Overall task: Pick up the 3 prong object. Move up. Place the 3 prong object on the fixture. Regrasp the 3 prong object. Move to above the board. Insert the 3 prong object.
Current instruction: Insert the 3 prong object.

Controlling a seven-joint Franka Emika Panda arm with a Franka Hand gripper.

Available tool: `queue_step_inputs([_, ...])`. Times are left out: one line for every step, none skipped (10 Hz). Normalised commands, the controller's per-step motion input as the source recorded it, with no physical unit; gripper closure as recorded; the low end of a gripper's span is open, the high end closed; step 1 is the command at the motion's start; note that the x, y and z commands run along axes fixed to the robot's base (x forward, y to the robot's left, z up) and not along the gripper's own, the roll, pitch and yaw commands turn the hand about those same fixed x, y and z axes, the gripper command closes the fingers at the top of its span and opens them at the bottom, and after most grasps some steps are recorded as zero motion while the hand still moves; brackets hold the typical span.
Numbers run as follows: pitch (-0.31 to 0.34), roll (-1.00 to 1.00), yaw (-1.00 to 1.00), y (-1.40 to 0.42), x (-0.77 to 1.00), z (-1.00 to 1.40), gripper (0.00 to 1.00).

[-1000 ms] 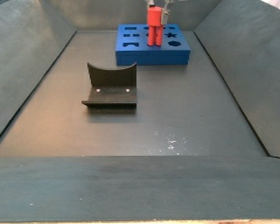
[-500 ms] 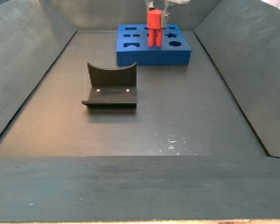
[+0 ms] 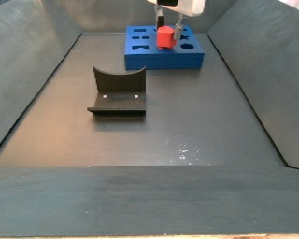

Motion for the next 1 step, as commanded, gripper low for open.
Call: queue_step_inputs([0.000, 0.00, 0.00, 0.00, 0.00, 0.00, 0.00])
